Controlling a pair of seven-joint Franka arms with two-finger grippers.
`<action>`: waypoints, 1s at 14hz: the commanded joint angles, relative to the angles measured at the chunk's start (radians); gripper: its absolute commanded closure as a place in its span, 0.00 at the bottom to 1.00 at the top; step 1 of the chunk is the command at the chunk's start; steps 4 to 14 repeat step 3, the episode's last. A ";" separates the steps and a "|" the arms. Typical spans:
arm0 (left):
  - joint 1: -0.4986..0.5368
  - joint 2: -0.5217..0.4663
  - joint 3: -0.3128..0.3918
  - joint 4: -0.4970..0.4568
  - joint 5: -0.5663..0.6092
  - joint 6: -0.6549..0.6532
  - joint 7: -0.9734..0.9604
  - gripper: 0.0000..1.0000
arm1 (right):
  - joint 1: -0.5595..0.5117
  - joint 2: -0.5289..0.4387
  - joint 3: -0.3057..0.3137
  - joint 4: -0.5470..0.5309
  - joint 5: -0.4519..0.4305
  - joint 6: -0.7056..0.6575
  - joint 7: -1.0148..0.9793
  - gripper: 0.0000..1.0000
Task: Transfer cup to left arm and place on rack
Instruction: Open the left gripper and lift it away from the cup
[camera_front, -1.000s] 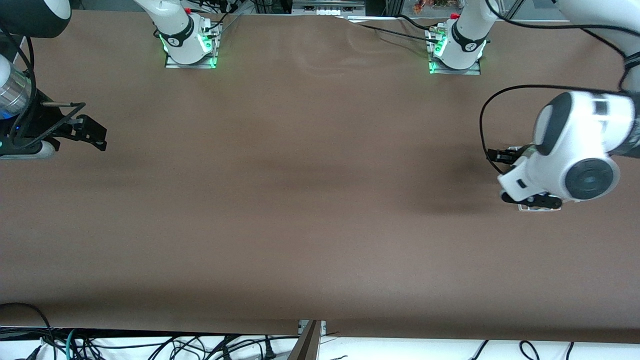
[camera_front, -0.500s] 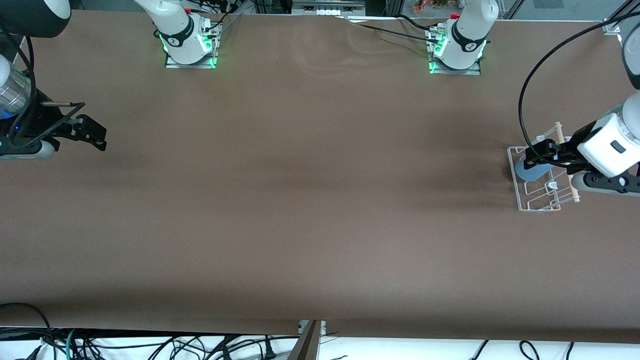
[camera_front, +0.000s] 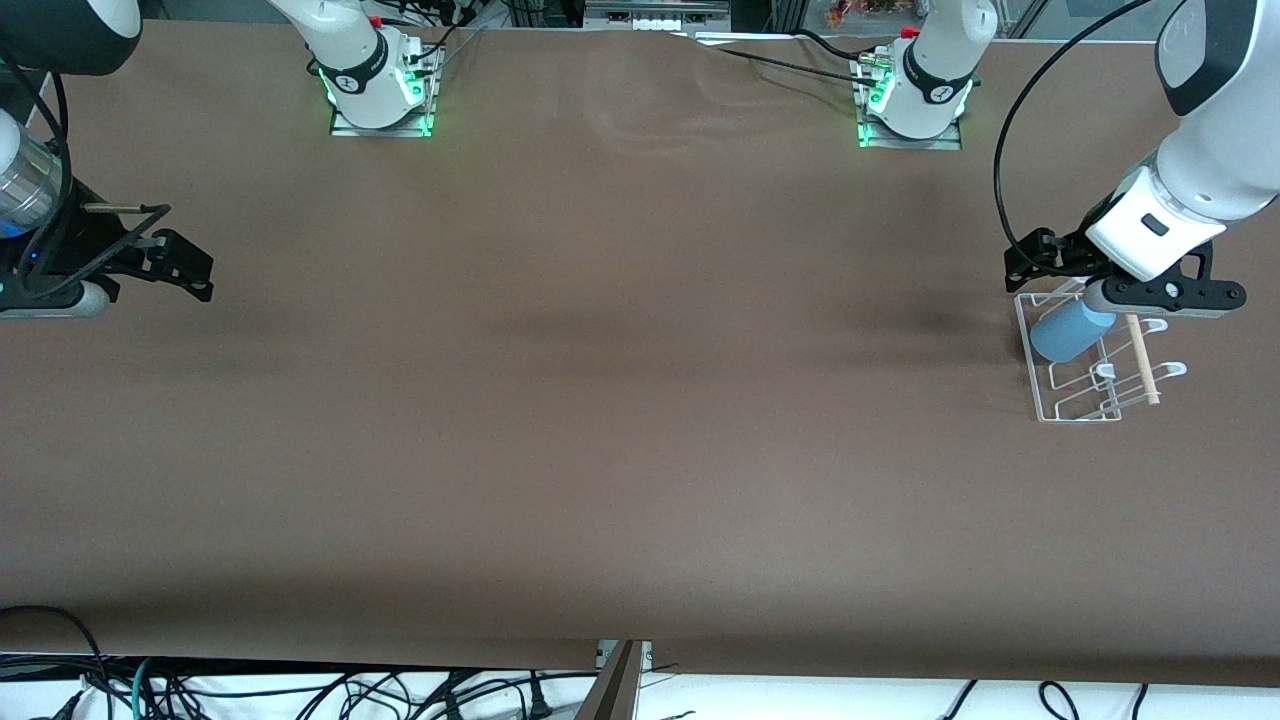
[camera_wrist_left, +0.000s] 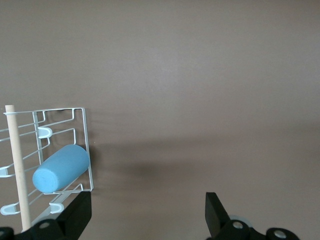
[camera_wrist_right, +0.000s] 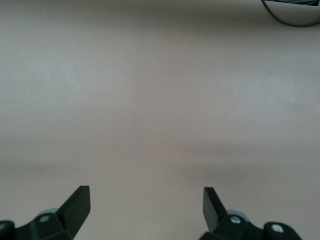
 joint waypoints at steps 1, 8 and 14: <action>-0.014 -0.004 0.005 0.013 -0.019 -0.008 -0.013 0.00 | -0.006 0.009 0.005 0.026 0.015 -0.021 -0.018 0.00; -0.014 -0.004 0.005 0.013 -0.019 -0.008 -0.013 0.00 | -0.006 0.009 0.005 0.026 0.015 -0.021 -0.019 0.00; -0.014 -0.004 0.005 0.013 -0.019 -0.008 -0.013 0.00 | -0.006 0.009 0.005 0.026 0.015 -0.021 -0.019 0.00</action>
